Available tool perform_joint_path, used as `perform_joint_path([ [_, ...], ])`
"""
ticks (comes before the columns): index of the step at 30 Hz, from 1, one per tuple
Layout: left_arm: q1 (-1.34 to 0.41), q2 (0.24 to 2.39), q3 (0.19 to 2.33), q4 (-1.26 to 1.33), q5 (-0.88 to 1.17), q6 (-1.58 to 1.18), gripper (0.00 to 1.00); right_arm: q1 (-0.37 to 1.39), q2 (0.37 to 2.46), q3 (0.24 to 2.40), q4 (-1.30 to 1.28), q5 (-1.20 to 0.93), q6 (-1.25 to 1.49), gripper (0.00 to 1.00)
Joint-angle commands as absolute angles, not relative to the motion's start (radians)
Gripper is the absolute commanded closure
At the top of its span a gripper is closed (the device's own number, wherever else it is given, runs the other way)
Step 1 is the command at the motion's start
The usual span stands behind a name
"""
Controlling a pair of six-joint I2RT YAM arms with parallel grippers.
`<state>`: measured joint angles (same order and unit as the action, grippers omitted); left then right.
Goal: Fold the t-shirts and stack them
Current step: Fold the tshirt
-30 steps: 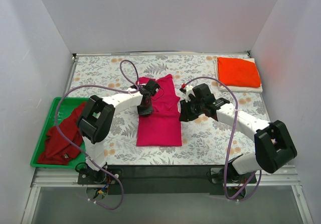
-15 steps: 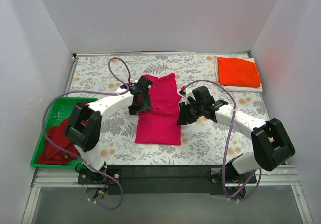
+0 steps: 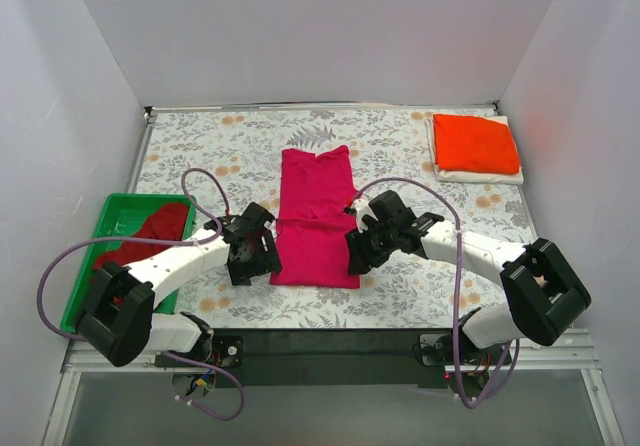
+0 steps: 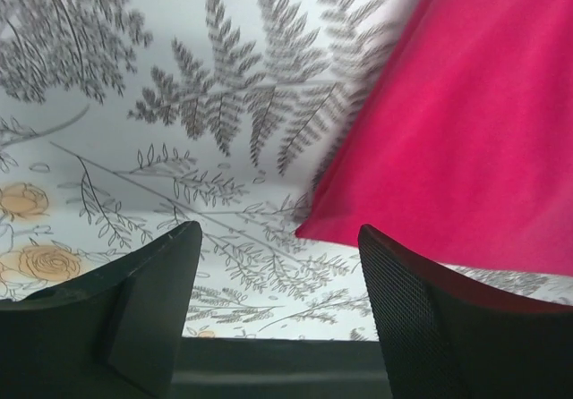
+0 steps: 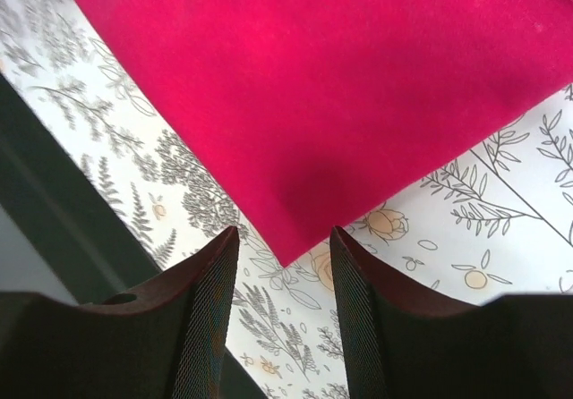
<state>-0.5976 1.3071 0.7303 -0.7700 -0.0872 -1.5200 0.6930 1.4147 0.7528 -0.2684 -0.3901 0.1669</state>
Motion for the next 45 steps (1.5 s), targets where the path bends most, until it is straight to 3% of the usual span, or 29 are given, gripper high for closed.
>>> perform_joint_path([
  [1, -0.621, 1.270, 0.706, -0.752, -0.040, -1.555, 0.35, 0.761, 1.377, 0.756, -0.322, -0.275, 0.094, 0.55],
  [6, -0.660, 1.339, 0.722, -0.749, -0.044, -1.557, 0.36, 0.892, 1.362, 0.765, -0.348, -0.109, 0.022, 0.54],
  [14, -0.678, 1.410, 0.739, -0.741, -0.064, -1.565, 0.40, 0.936, 1.393, 0.775, -0.386, -0.048, 0.038, 0.54],
  [22, -0.693, 1.457, 0.752, -0.730, -0.066, -1.560, 0.52, 1.000, 1.414, 0.808, -0.413, 0.047, 0.015, 0.54],
  [37, -0.698, 1.509, 0.804, -0.719, -0.091, -1.566, 0.50, 1.111, 1.483, 0.865, -0.411, 0.135, -0.092, 0.53],
  [39, -0.698, 1.514, 0.802, -0.718, -0.089, -1.566, 0.52, 1.115, 1.502, 0.874, -0.413, 0.121, -0.101, 0.53],
  [45, -0.698, 1.519, 0.801, -0.719, -0.086, -1.566, 0.70, 1.120, 1.503, 0.884, -0.419, 0.150, -0.078, 0.54],
])
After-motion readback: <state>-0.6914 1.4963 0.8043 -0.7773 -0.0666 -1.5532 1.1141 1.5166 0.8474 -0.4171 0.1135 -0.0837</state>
